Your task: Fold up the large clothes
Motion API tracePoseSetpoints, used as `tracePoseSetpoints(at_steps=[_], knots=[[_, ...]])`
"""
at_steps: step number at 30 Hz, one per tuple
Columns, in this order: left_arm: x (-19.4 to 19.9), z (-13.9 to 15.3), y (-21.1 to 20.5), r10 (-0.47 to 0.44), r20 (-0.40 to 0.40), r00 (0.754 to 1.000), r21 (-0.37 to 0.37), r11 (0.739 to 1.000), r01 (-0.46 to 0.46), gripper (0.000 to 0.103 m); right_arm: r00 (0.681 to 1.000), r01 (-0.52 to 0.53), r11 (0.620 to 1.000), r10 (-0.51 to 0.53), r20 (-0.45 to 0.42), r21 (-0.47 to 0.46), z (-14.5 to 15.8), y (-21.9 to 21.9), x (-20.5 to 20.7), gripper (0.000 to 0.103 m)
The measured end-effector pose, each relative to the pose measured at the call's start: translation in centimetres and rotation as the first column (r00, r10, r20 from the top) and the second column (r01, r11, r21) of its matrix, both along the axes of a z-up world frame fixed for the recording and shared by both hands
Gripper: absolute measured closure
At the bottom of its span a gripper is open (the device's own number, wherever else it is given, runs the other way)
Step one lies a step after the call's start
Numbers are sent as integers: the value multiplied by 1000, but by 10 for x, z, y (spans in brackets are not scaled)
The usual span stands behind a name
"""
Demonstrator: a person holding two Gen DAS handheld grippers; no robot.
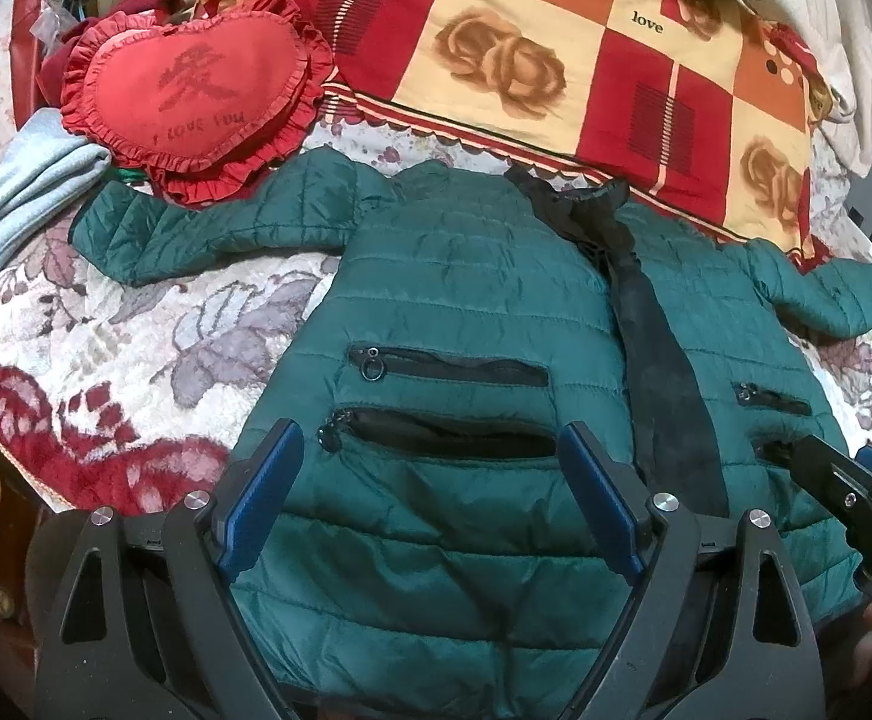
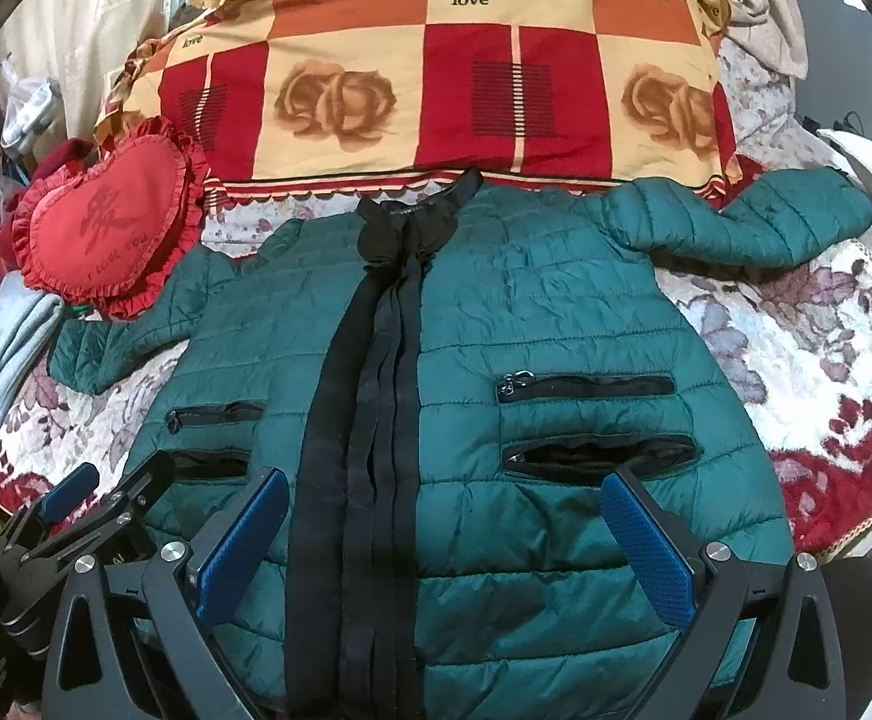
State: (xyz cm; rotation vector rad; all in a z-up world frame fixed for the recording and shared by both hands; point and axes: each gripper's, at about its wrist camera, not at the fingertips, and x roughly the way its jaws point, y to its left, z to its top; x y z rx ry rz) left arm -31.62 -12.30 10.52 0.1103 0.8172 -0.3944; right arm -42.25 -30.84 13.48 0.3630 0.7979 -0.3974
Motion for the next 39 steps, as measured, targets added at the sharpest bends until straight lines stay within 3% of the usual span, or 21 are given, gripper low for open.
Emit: tracePoseSetpoints(at_steps=[22, 39], knots=[[2, -3, 0, 0, -10, 1000, 1, 1000, 0, 16, 1000, -13, 1000, 13, 23, 19, -4, 5, 1, 0], [3, -6, 0, 1, -18, 1000, 5, 1000, -1, 16, 999, 5, 998, -3, -37, 56, -7, -2, 1, 0]])
